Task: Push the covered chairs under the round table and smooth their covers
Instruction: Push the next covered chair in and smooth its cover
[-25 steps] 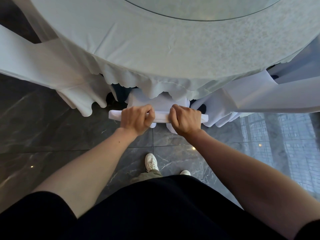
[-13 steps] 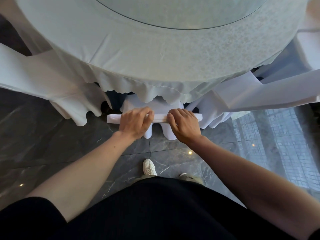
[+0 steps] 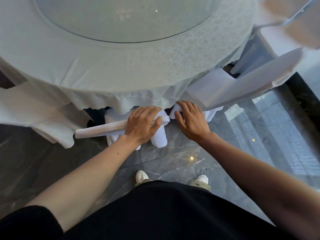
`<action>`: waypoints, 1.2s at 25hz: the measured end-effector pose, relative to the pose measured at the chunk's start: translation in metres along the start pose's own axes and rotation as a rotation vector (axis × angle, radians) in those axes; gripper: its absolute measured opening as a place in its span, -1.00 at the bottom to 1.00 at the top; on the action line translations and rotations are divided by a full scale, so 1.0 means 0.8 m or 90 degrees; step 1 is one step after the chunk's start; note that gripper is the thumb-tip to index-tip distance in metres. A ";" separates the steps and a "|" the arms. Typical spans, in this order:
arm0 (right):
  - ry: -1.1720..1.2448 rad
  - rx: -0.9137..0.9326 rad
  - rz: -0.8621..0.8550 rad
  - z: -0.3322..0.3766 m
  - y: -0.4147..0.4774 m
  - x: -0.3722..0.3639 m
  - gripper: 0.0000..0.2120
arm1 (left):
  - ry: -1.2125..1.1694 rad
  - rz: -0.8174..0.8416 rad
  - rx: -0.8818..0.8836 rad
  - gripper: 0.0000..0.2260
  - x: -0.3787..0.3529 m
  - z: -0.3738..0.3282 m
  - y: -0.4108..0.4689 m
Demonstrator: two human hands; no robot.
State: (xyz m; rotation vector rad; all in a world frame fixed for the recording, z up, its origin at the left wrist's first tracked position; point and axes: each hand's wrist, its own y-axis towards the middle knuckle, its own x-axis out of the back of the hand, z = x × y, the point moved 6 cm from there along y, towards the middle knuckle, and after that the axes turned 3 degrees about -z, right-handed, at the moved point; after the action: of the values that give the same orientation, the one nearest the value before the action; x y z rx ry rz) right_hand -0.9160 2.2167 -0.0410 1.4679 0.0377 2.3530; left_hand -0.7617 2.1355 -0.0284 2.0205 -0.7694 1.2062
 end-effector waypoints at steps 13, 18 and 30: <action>-0.100 -0.081 -0.121 -0.362 -0.104 0.265 -0.65 | -0.101 0.003 -0.078 -0.58 -0.176 -0.385 0.190; -0.123 -0.087 -0.121 -0.445 -0.087 0.303 -0.64 | -0.091 0.025 -0.072 -0.57 -0.217 -0.438 0.258; -0.187 -0.038 -0.033 -0.593 0.064 0.348 -0.56 | -0.165 0.037 -0.017 -0.58 -0.312 -0.474 0.455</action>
State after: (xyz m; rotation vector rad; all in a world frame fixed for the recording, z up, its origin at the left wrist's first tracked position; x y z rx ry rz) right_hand -1.4540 2.3373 -0.0071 1.7430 -0.0690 2.0582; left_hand -1.3335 2.2435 -0.0311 2.1716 -0.9682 0.9691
